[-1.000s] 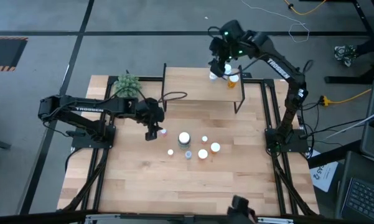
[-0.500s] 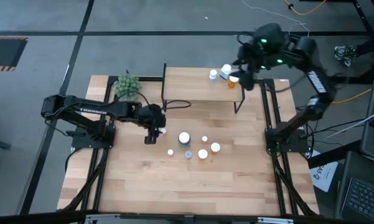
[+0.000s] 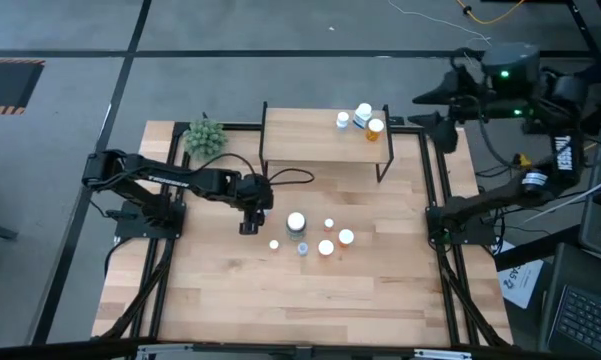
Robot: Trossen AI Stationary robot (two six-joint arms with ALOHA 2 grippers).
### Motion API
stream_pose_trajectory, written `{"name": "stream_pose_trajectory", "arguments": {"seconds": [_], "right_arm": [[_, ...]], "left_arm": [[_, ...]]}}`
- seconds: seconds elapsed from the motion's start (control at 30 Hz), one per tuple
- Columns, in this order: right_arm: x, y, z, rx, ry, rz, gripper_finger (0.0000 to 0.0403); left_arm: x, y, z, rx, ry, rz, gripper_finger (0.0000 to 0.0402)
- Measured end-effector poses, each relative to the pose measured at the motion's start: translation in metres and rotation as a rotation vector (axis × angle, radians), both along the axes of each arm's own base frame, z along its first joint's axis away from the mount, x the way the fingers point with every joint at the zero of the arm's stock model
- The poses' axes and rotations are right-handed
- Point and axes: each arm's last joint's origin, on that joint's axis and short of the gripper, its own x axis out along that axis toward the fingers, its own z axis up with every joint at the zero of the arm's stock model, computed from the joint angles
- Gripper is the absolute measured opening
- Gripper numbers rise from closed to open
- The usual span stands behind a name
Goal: Pick and place medicine bottles onto shelf by color
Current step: Put the top left pink pill bottle on the shelf
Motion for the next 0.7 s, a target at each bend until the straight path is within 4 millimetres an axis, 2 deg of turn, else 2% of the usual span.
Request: {"name": "stream_pose_trajectory", "arguments": {"seconds": [0.17, 0.47, 0.7], "right_arm": [[-0.011, 0.006, 0.003, -0.003, -0.03, -0.007, 0.0226], [-0.013, 0.007, 0.003, 0.002, -0.022, -0.008, 0.0226], [-0.013, 0.007, 0.002, 0.006, -0.013, -0.008, 0.0226]], "left_arm": [[0.002, 0.0, -0.004, -0.012, 0.014, 0.019, 0.0173], [0.007, 0.001, -0.012, -0.025, 0.015, 0.045, 0.017], [0.007, 0.001, -0.012, -0.03, 0.022, 0.054, 0.0111]]}}
